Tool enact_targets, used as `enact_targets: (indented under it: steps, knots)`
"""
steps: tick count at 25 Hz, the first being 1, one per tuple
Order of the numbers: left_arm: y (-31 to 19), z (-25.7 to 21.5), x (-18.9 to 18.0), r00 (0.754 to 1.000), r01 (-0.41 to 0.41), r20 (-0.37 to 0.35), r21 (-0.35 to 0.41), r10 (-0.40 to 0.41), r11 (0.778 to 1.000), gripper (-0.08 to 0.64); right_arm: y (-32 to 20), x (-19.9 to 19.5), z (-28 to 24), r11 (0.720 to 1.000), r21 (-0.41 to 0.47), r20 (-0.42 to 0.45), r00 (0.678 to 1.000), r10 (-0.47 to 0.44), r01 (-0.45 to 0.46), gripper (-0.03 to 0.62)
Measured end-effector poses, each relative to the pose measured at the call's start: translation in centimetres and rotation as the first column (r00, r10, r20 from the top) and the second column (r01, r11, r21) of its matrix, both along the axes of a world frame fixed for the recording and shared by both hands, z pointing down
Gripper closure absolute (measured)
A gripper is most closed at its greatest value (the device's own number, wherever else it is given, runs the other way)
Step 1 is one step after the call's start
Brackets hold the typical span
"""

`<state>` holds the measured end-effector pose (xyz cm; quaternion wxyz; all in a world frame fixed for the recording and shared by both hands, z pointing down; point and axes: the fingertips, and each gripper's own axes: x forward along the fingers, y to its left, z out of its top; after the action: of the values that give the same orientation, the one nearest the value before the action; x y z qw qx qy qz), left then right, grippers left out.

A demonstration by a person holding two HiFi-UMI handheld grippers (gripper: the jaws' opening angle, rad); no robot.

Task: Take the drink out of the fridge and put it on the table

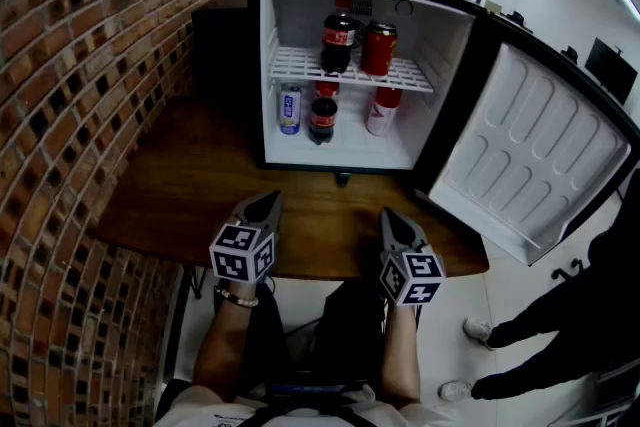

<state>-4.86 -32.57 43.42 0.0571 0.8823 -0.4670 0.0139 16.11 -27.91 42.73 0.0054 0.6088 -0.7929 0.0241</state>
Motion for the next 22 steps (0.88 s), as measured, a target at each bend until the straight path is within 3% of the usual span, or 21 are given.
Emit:
enact_targets:
  steps: [16,22]
  knots:
    - [-0.4,-1.4,0.5,1.0,-0.013,-0.008,0.02,0.013,1.0,0.56,0.0,0.4,-0.2,1.0,0.002,0.006,1.0,0.006,-0.006,0.572]
    - [-2.0,-7.2,1.8,0.997,-0.059,-0.051,0.102,0.064,0.993,0.558,0.1,0.5,0.0,1.0,-0.001,0.011,1.0,0.004,-0.004,0.572]
